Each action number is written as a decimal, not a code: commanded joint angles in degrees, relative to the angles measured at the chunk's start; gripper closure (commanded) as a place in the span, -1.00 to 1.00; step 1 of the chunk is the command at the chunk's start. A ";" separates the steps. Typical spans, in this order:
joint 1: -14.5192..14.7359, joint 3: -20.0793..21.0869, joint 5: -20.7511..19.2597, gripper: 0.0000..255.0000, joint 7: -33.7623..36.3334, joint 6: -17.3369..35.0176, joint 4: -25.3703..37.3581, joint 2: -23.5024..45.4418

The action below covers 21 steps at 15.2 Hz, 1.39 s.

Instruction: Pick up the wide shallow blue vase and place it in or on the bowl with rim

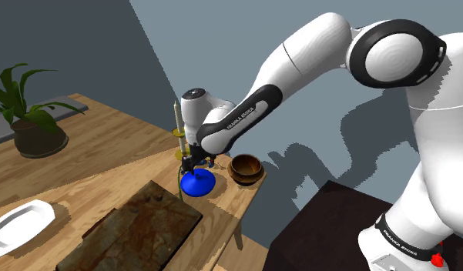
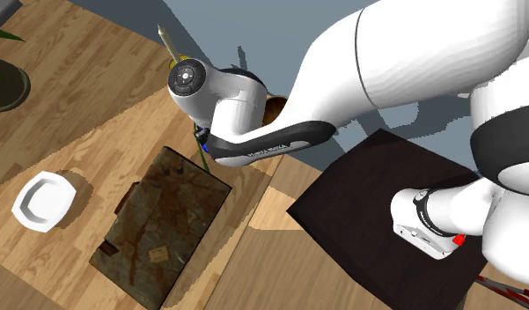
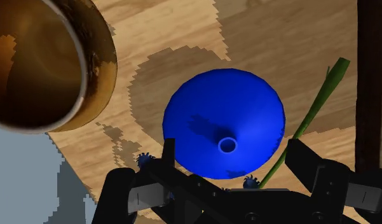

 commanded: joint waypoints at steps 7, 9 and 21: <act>1.79 -1.62 -1.83 -1.00 1.58 2.39 6.16 8.23; 1.88 -1.85 -2.04 -1.00 1.70 3.04 6.48 9.19; 1.88 -1.84 -2.04 1.00 1.70 3.03 6.49 9.19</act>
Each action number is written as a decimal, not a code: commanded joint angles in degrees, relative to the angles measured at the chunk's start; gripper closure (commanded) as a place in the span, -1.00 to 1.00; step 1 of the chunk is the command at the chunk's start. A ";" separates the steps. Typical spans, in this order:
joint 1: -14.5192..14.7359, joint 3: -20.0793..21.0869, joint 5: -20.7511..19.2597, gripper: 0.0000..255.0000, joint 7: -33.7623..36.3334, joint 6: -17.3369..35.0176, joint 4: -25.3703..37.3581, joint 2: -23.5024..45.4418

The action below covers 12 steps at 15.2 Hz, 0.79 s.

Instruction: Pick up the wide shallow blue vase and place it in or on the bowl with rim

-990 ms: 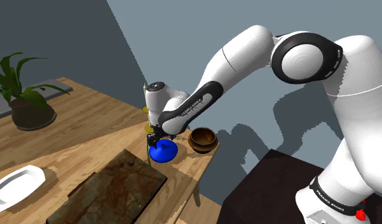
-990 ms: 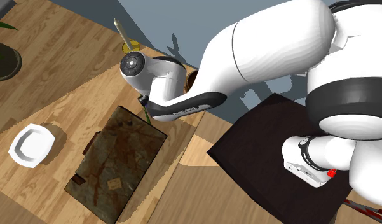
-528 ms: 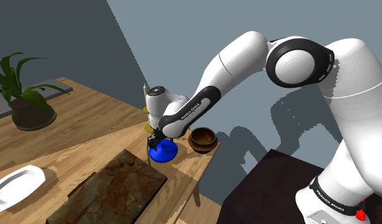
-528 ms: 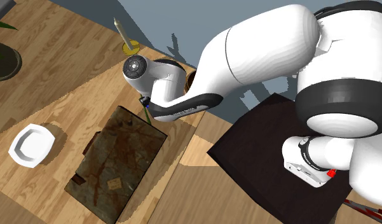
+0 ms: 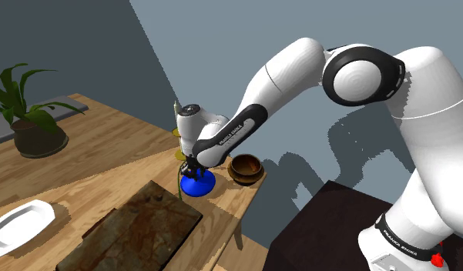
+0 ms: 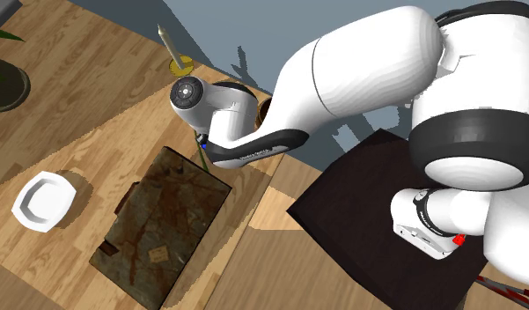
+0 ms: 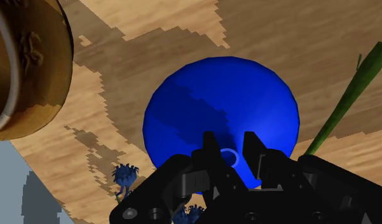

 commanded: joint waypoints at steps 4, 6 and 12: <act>0.01 -0.01 0.00 1.00 0.01 -0.01 0.00 0.05; 0.00 -0.01 0.00 1.00 0.00 0.00 0.00 0.04; -0.56 0.81 0.89 1.00 -0.79 -2.70 -0.73 -3.40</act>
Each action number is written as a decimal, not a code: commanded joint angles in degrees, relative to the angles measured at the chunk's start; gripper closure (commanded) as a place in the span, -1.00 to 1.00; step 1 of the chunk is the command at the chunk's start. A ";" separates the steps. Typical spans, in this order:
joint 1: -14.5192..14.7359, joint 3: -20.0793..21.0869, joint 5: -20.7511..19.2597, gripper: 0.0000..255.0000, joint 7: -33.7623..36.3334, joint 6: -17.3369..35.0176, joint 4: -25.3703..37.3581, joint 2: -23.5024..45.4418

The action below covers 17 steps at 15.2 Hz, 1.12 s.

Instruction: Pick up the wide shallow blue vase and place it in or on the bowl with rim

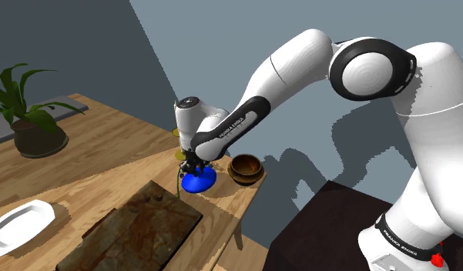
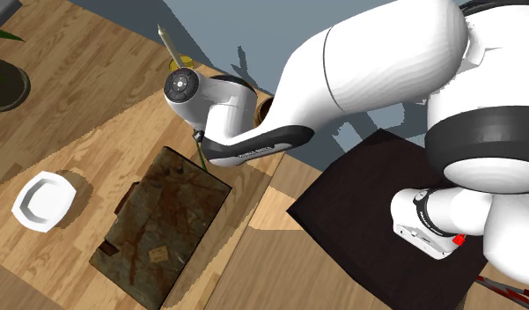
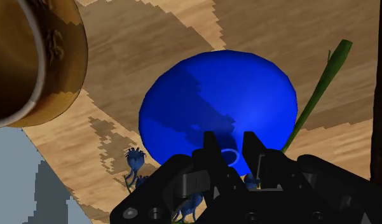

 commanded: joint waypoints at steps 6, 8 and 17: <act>-0.65 0.90 1.11 1.00 -0.99 -3.26 -0.56 -3.87; -0.80 1.14 1.44 1.00 -1.28 -4.27 -0.54 -4.88; -1.38 2.10 2.92 1.00 -2.57 -9.08 0.20 -9.05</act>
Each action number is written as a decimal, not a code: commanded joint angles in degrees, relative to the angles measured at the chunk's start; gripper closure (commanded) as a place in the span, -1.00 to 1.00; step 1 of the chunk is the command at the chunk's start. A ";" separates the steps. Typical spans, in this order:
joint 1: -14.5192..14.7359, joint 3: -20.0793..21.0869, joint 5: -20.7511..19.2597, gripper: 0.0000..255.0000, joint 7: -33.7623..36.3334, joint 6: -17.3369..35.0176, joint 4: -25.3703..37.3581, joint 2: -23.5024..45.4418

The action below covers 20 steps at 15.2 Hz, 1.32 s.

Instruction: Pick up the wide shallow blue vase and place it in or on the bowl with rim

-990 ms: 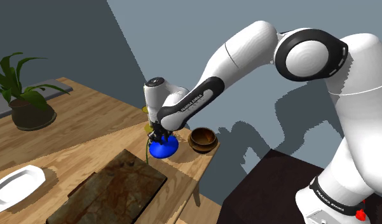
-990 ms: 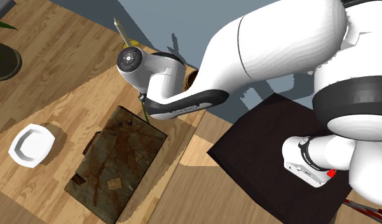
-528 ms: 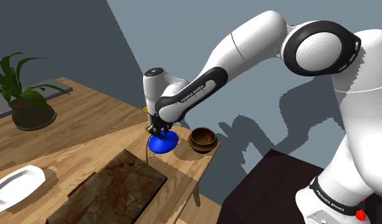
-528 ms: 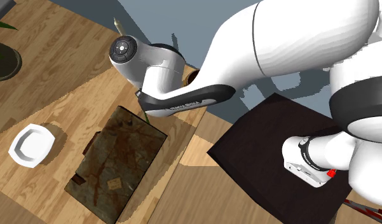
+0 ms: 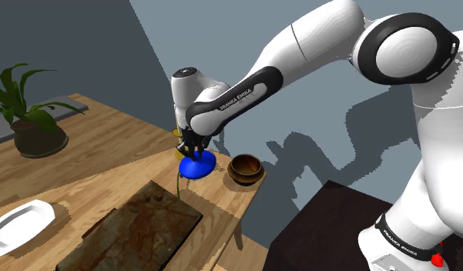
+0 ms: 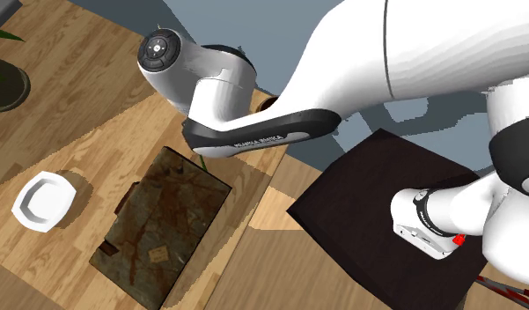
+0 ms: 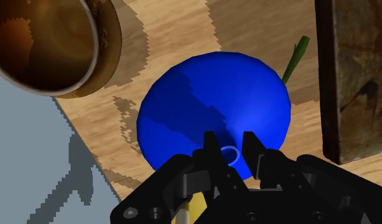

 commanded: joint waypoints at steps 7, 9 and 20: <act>-0.42 0.68 1.24 1.00 -1.16 -4.52 1.45 -3.19; -0.49 0.83 1.53 1.00 -1.43 -5.71 1.95 -3.91; -8.77 -0.16 6.56 1.00 -11.50 -0.33 -20.76 -22.84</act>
